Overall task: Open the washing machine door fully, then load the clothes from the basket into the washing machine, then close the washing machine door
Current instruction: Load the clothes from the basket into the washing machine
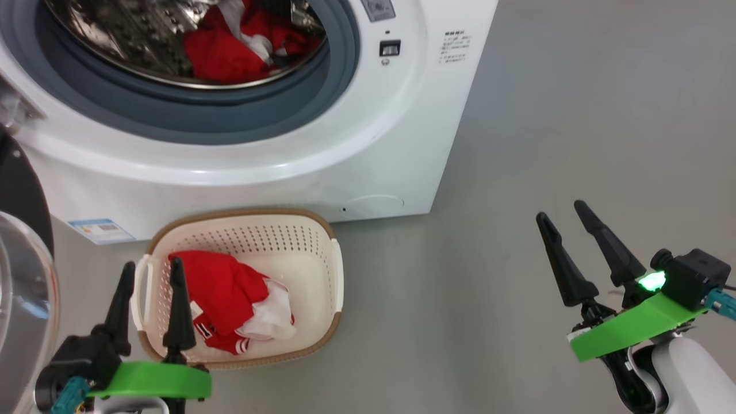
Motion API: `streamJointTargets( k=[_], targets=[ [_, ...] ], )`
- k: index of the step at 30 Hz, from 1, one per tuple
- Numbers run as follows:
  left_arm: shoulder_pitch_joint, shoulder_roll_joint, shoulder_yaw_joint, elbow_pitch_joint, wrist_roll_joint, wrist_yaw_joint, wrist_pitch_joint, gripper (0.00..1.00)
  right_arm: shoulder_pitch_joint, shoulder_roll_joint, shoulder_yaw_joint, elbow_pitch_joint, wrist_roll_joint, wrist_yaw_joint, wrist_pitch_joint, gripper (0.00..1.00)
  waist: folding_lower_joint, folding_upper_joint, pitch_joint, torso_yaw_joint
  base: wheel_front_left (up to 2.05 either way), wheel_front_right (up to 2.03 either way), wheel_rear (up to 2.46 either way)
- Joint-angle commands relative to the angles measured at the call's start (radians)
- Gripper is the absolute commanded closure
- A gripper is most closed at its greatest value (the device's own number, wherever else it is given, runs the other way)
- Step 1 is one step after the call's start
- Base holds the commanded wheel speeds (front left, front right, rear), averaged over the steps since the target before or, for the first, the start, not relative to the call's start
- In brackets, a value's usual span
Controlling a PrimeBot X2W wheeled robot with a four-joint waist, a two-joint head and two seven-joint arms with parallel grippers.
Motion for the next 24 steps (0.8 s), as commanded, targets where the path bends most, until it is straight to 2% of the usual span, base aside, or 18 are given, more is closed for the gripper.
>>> streamJointTargets(
  k=[1, 15, 24],
  targets=[
    [-0.036, 0.012, 0.028, -0.015, 0.009, 0.003, -0.005, 0.0, -0.018, -0.012, 0.012, -0.028, 0.002, 0.002, -0.005, 0.0, 0.0, 0.0, 0.035, -0.002, 0.0, 0.0, 0.0],
    [-0.126, 0.012, 0.037, 0.06, 0.02, -0.005, -0.005, 0.0, -0.072, -0.015, 0.009, -0.048, 0.005, 0.002, -0.005, 0.0, 0.0, 0.0, 0.157, -0.016, 0.0, 0.0, 0.0],
    [-0.231, 0.024, 0.041, 0.171, 0.039, -0.012, -0.005, 0.0, -0.117, -0.012, 0.009, -0.068, 0.005, 0.002, -0.005, 0.0, 0.0, 0.0, 0.259, -0.029, 0.0, 0.0, 0.0]
  ],
)
